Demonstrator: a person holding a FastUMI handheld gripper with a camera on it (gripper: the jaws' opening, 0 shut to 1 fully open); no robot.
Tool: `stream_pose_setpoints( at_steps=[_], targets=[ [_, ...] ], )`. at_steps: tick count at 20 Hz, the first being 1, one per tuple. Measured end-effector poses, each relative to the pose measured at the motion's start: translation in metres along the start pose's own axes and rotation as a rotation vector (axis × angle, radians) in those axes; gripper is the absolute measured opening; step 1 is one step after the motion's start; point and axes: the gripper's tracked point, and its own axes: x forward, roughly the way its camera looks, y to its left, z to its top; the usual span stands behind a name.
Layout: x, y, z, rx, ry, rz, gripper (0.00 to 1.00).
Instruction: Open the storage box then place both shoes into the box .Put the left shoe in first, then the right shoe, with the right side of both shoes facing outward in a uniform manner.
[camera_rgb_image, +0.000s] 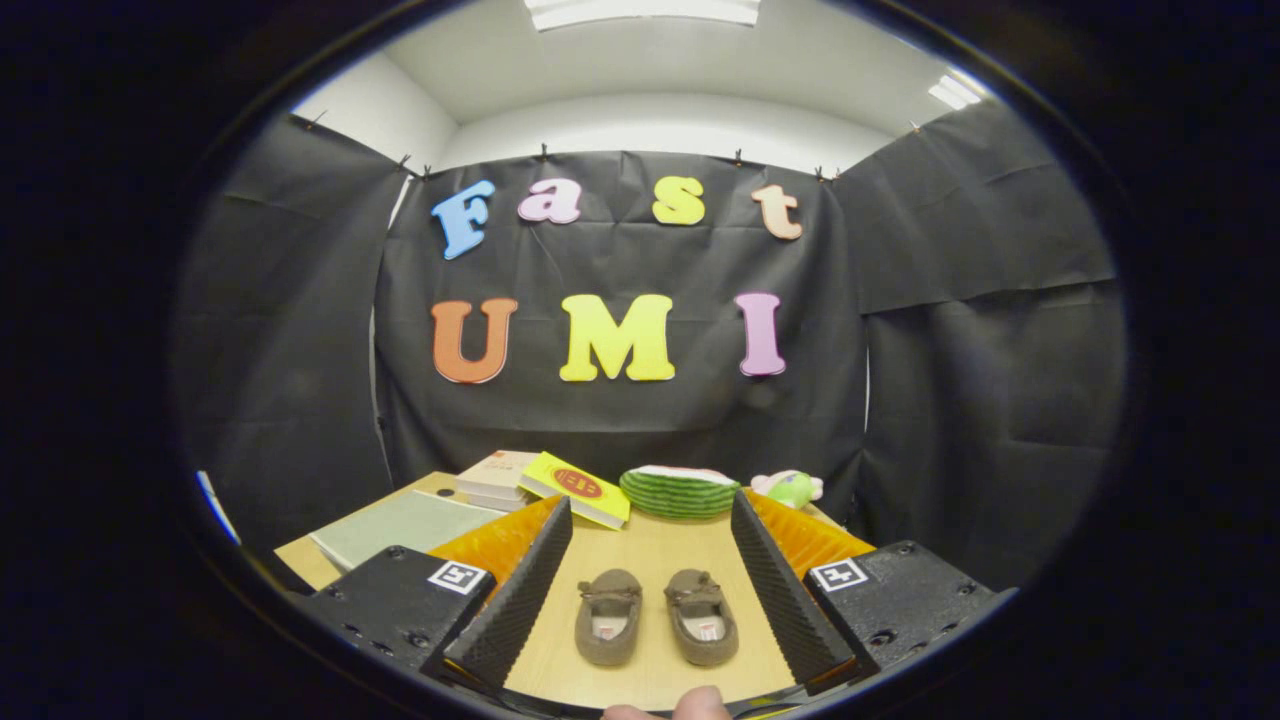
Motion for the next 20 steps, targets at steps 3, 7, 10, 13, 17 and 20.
stream_pose_setpoints(
  at_steps=[3, 7, 10, 13, 17, 20],
  targets=[
    [0.0, 0.002, 0.0, 0.009, 0.024, 0.017, 1.0],
    [0.0, 0.001, 0.011, 0.02, 0.012, 0.038, 1.0],
    [0.001, -0.001, 0.013, 0.013, 0.026, 0.048, 1.0],
    [0.003, 0.007, 0.01, 0.047, 0.048, 0.092, 1.0],
    [0.007, 0.012, -0.001, 0.076, 0.079, 0.14, 1.0],
    [0.014, 0.021, -0.011, 0.099, 0.12, 0.17, 1.0]
  ],
)
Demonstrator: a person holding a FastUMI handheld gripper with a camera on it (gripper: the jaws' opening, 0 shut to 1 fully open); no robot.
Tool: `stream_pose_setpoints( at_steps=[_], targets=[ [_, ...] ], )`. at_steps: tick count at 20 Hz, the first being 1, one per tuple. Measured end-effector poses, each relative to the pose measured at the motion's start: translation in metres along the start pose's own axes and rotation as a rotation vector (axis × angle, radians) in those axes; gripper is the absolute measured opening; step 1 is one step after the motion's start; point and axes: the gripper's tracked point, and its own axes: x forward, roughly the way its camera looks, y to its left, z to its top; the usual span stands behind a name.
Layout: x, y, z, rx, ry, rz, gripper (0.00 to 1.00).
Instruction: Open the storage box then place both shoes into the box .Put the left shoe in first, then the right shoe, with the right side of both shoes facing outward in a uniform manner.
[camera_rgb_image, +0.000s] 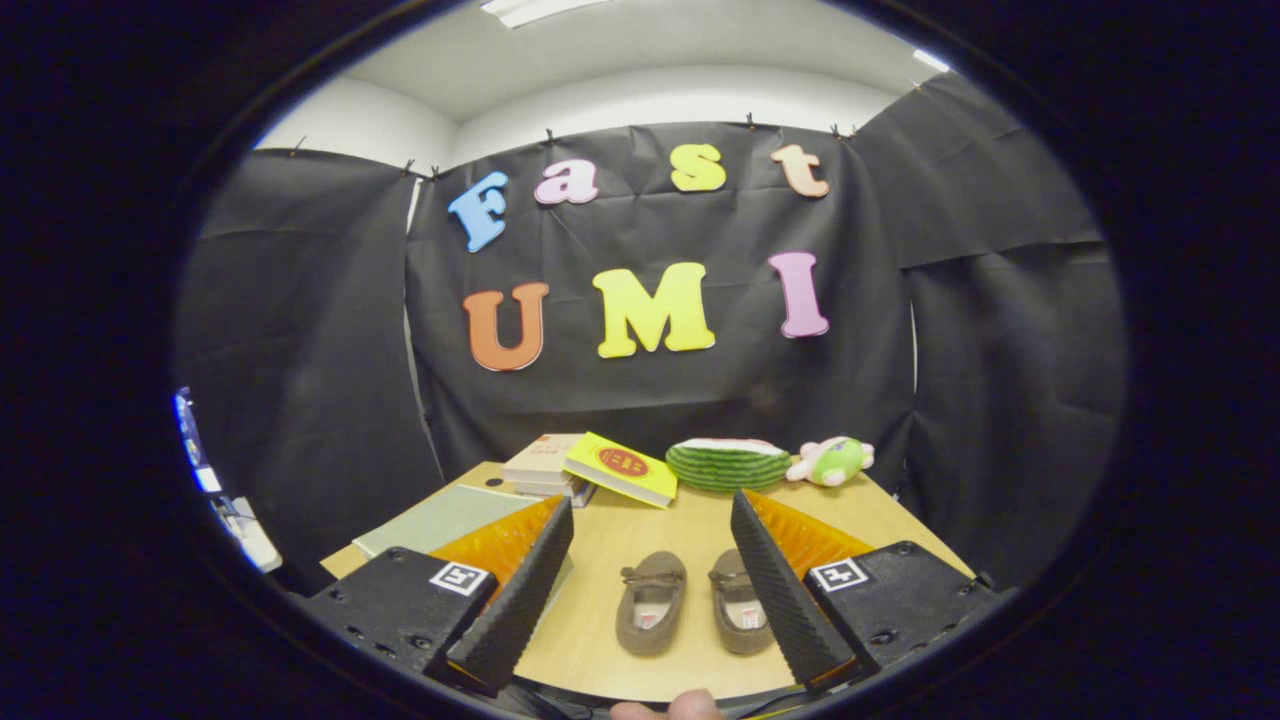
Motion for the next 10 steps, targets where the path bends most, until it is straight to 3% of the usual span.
stream_pose_setpoints(
  at_steps=[4, 10],
  targets=[
    [0.01, 0.032, -0.011, 0.094, 0.055, 0.149, 1.0],
    [0.033, 0.061, -0.035, 0.165, 0.16, 0.267, 1.0]
  ],
)
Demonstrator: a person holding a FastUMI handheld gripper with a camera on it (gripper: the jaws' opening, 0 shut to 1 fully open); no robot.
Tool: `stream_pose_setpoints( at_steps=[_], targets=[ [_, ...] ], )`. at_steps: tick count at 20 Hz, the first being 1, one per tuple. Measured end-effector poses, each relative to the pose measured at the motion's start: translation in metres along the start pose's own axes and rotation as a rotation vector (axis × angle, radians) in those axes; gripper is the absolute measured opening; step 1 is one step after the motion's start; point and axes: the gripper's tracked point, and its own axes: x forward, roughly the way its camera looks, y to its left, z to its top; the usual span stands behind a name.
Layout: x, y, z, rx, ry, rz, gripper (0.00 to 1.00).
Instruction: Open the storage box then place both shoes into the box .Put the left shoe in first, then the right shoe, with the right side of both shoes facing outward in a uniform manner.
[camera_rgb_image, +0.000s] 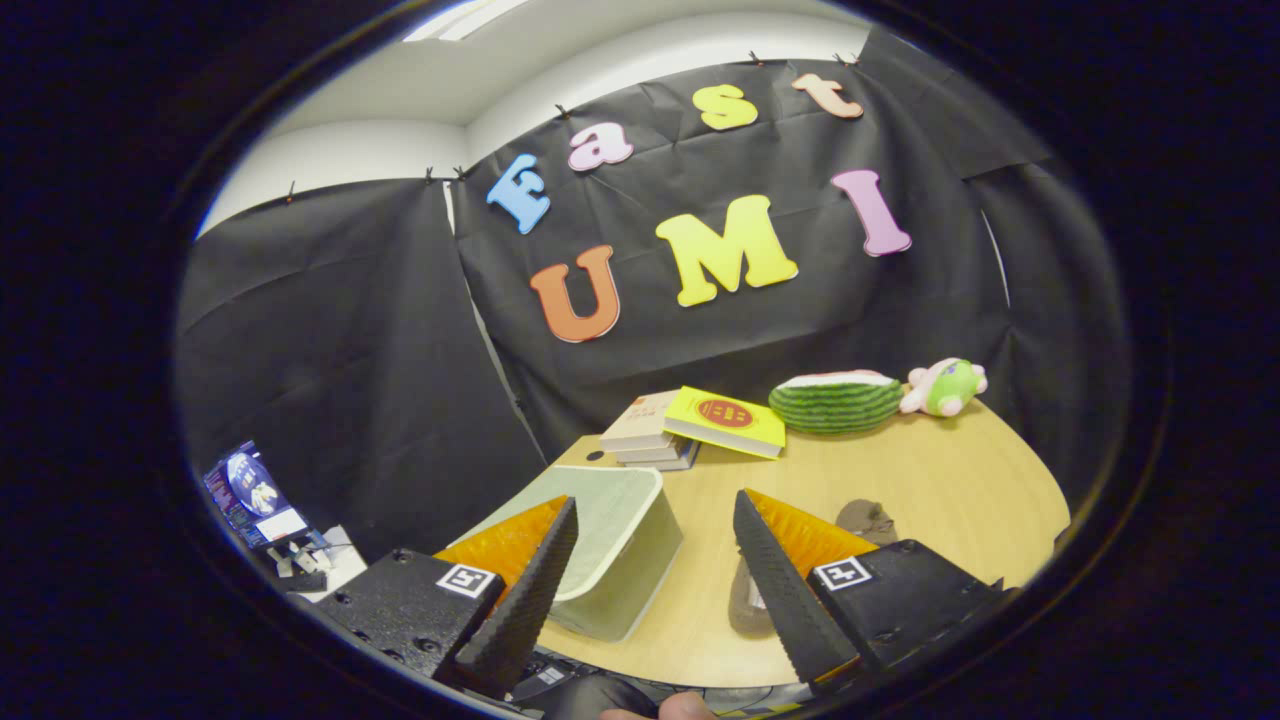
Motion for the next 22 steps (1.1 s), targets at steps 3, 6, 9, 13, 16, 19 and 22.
stream_pose_setpoints(
  at_steps=[3, 6, 9, 13, 16, 19, 22],
  targets=[
    [0.02, 0.015, -0.019, 0.043, 0.072, 0.072, 0.99],
    [0.038, 0.034, -0.039, 0.128, 0.166, 0.169, 0.99],
    [0.055, 0.048, -0.06, 0.194, 0.26, 0.228, 0.99],
    [0.075, 0.049, -0.086, 0.309, 0.363, 0.258, 0.98],
    [0.09, 0.046, -0.098, 0.411, 0.416, 0.271, 0.96],
    [0.104, 0.036, -0.112, 0.493, 0.461, 0.261, 0.9],
    [0.114, 0.035, -0.117, 0.584, 0.489, 0.276, 0.75]
  ],
)
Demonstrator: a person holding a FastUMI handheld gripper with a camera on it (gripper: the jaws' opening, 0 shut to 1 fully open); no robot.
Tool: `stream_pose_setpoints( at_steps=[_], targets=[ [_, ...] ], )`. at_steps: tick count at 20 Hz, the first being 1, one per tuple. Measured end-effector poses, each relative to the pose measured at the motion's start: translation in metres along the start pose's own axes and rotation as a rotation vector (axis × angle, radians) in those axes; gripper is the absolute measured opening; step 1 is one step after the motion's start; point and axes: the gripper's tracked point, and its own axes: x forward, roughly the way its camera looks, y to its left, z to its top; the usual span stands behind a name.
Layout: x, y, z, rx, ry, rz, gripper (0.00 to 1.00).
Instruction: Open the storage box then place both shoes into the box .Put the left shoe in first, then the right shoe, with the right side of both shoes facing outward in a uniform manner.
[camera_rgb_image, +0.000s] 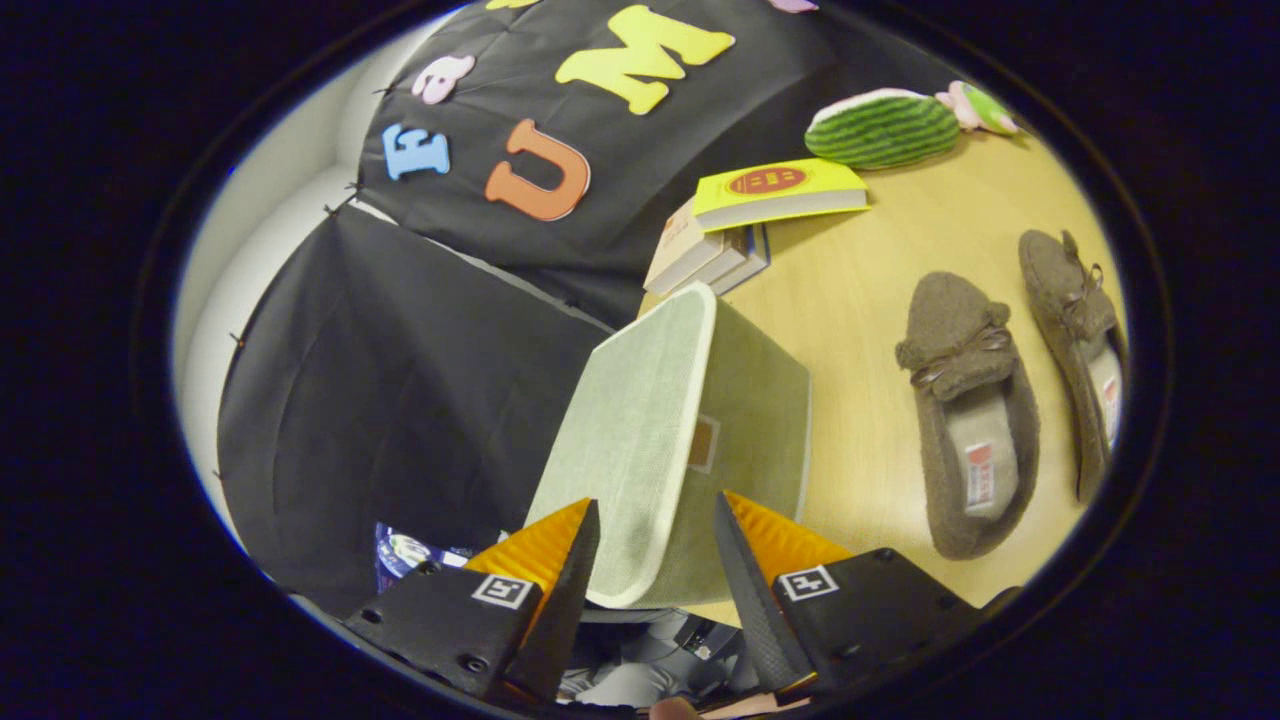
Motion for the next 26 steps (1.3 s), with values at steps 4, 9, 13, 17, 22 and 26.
stream_pose_setpoints(
  at_steps=[4, 9, 13, 17, 22, 26],
  targets=[
    [0.008, -0.004, 0.003, 0.093, 0.018, 0.046, 0.6],
    [0.007, 0.005, 0.004, 0.171, 0.023, 0.098, 0.17],
    [0.0, 0.022, 0.01, 0.153, 0.0, 0.131, 0.06],
    [-0.01, 0.066, 0.023, 0.155, -0.045, 0.192, 0.06],
    [-0.002, 0.151, 0.03, 0.054, -0.074, 0.24, 0.05],
    [0.033, 0.209, 0.016, -0.057, -0.054, 0.217, 0.06]
  ],
)
